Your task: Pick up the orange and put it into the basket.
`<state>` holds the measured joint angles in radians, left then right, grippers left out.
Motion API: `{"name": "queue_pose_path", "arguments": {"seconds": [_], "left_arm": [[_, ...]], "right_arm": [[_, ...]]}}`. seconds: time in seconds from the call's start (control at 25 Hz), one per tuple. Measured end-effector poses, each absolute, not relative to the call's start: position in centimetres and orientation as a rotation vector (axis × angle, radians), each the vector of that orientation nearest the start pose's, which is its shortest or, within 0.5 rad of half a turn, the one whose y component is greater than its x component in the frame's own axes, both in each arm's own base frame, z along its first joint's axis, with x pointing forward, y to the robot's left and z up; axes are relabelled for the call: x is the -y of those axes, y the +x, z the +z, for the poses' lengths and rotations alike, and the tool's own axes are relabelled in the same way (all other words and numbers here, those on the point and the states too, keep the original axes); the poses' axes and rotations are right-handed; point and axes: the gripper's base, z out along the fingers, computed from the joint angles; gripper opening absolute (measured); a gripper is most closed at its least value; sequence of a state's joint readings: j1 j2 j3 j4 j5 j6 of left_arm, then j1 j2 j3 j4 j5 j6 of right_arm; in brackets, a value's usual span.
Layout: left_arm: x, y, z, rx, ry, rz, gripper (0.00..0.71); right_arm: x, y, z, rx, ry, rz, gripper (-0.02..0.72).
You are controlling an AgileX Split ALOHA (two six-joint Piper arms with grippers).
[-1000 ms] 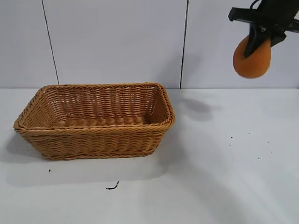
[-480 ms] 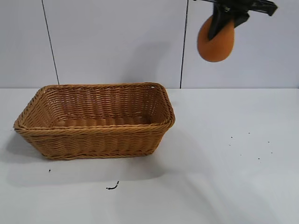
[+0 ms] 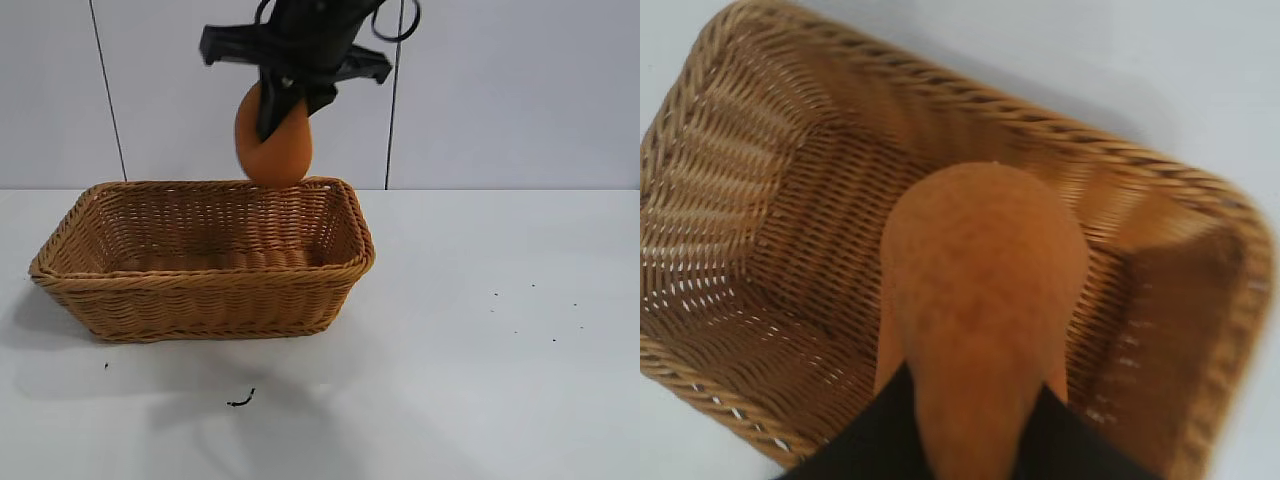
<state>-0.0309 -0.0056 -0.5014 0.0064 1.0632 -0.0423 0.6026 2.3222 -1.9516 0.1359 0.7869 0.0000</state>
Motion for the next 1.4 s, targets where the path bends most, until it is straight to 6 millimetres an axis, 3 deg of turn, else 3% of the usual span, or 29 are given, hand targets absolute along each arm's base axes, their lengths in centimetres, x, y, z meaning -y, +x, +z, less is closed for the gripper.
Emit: {"name": "queue_pose_path", "arguments": {"seconds": [0.12, 0.2, 0.28, 0.32, 0.36, 0.44, 0.56, 0.8, 0.96, 1.12, 1.4], "left_arm": [[-0.1, -0.6, 27.7, -2.040, -0.012, -0.038, 0.666], [-0.1, -0.6, 27.7, -2.040, -0.012, -0.038, 0.666], [-0.1, -0.6, 27.7, -2.040, -0.012, -0.038, 0.666], [-0.1, -0.6, 27.7, -2.040, -0.012, -0.038, 0.666], [-0.1, -0.6, 27.7, -2.040, -0.012, -0.038, 0.666], [-0.1, -0.6, 27.7, -2.040, -0.012, -0.038, 0.666], [-0.1, -0.6, 27.7, -2.040, -0.012, -0.038, 0.666], [-0.1, -0.6, 27.7, -2.040, -0.012, -0.038, 0.666], [-0.1, -0.6, 27.7, -2.040, -0.012, -0.038, 0.666], [-0.1, -0.6, 27.7, -2.040, -0.012, -0.038, 0.666], [-0.1, -0.6, 27.7, -2.040, -0.012, -0.038, 0.666]], "right_arm": [[-29.8, 41.8, 16.5, -2.593, -0.705, 0.349, 0.111], [-29.8, 41.8, 16.5, -2.591, -0.705, 0.350, 0.255], [-29.8, 41.9, 16.8, -2.584, -0.702, 0.354, 0.477], [-29.8, 41.9, 16.8, -2.580, -0.709, 0.352, 0.553], [-29.8, 41.8, 16.9, -2.586, -0.712, 0.351, 0.617], [-29.7, 41.7, 17.2, -2.607, -0.725, 0.342, 0.664], [-29.5, 41.7, 18.6, -2.614, -0.758, 0.301, 0.686], [-29.1, 42.4, 23.6, -2.540, -0.773, 0.190, 0.694], [-27.4, 43.6, 25.4, -2.527, -0.713, 0.129, 0.694], [-23.2, 45.7, 25.5, -2.579, -0.591, 0.083, 0.694], [-12.1, 49.5, 25.4, -2.664, -0.296, -0.012, 0.694]]}}
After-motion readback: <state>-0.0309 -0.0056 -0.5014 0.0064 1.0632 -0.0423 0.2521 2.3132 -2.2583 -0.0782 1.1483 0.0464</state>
